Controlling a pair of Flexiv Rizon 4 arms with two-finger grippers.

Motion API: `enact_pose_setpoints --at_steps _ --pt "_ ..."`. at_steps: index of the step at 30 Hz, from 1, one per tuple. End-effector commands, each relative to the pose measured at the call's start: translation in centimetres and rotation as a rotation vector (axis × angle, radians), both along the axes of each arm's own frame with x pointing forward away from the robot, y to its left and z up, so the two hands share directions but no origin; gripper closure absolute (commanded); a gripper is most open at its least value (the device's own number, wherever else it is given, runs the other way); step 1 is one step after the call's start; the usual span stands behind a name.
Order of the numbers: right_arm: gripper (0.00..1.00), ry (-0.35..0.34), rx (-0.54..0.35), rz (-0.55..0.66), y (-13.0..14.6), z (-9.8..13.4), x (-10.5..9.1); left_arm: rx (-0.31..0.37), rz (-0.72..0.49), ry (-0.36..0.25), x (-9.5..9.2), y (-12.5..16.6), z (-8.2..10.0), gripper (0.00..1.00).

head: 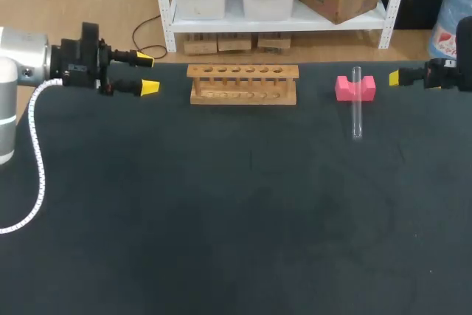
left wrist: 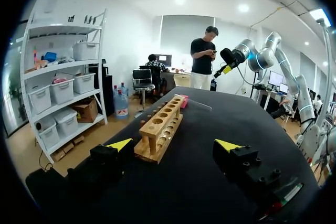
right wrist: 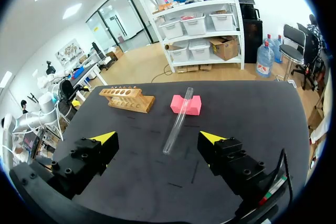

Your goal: Grasp the test tube, adjust it, and insert it.

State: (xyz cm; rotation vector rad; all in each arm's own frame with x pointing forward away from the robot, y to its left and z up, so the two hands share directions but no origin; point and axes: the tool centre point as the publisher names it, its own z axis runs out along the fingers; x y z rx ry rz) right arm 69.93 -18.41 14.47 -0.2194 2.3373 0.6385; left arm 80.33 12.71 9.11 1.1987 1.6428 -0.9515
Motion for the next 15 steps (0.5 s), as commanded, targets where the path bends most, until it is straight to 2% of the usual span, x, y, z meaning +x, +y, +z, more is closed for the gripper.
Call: enact_pose_setpoints --at_steps 1,3,7,9,12,15 --pt "0.00 0.001 -0.008 -0.007 0.1 0.1 -0.2 -0.001 0.002 -0.002 0.0 0.0 -0.1 0.00" --pt "0.00 0.001 -0.008 -0.007 0.1 0.1 -0.2 -0.001 0.002 -0.002 0.0 0.0 -0.1 0.00" --pt "0.00 0.100 -0.145 -0.010 0.3 -1.1 0.4 -0.001 0.002 -0.002 0.0 0.0 -0.1 0.00" --pt "0.00 0.128 -0.209 -0.026 0.5 -1.7 0.6 -0.001 0.002 -0.002 0.0 0.0 -0.1 0.00" --pt "0.00 0.138 -0.270 -0.052 0.7 -2.4 1.0 -0.001 0.002 -0.002 0.0 0.0 -0.1 0.00" --pt "0.00 0.118 -0.320 -0.083 1.0 -2.8 1.8 -0.001 0.002 -0.002 0.0 0.0 -0.1 0.00"
